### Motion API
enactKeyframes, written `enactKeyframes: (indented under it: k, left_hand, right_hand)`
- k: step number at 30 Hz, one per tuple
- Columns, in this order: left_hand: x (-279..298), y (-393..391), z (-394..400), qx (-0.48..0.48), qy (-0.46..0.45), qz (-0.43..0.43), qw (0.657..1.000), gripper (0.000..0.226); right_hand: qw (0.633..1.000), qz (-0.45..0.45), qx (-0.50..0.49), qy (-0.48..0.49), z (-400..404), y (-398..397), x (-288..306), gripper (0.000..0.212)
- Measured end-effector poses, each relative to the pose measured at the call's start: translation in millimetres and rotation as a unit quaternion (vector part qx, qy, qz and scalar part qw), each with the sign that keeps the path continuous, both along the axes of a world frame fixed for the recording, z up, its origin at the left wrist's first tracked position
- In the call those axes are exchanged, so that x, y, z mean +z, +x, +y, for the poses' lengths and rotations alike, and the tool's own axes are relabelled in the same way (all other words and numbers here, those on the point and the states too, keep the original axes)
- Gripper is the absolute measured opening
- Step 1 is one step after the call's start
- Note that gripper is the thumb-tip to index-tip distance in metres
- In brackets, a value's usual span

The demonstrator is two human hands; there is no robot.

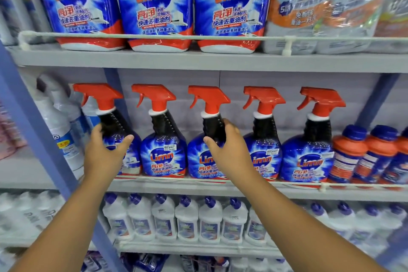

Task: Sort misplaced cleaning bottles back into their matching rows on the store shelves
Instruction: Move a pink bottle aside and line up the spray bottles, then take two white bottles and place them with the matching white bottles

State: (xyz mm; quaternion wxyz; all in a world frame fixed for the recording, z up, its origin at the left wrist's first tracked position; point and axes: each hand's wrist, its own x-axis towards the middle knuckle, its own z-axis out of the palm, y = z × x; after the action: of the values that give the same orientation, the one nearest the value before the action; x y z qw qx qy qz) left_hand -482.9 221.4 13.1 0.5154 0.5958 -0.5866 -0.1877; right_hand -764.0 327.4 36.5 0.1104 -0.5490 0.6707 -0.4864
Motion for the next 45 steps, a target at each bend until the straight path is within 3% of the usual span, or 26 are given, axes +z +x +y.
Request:
enactKeyframes:
  k: [4,8,12,21,29,33,38,45]
  left_hand:
    - [-22,6,7,-0.004,-0.015,-0.025,1.000,0.077]
    - [-28,8,34,-0.007,0.003,0.040,0.999,0.069]
    - [-20,28,71,-0.042,0.079,0.148,0.985,0.059]
    - [-22,165,97,0.041,0.130,0.193,0.972,0.050]
    - [-49,326,77,0.005,0.222,0.220,0.950,0.062]
    - [-47,411,58,-0.005,0.226,0.234,0.946,0.051]
    - [-37,476,26,-0.008,0.221,0.225,0.949,0.042]
    - [-37,525,-46,-0.004,0.188,0.200,0.962,0.046]
  right_hand:
    - [0.999,0.016,-0.030,-0.027,19,10,-9,0.049]
    - [0.993,0.043,-0.060,-0.090,37,42,-19,0.055]
    - [0.996,-0.020,0.057,-0.062,27,93,-31,0.057]
    - [0.951,-0.173,0.235,0.105,-15,224,-63,0.056]
    - [0.934,-0.224,0.232,0.154,-46,380,-87,0.049]
    - [0.938,-0.238,0.213,0.137,-71,454,-82,0.047]
    - [0.941,-0.241,0.197,0.131,-101,506,-75,0.044]
    - [0.943,-0.228,0.205,0.133,-174,554,-71,0.039]
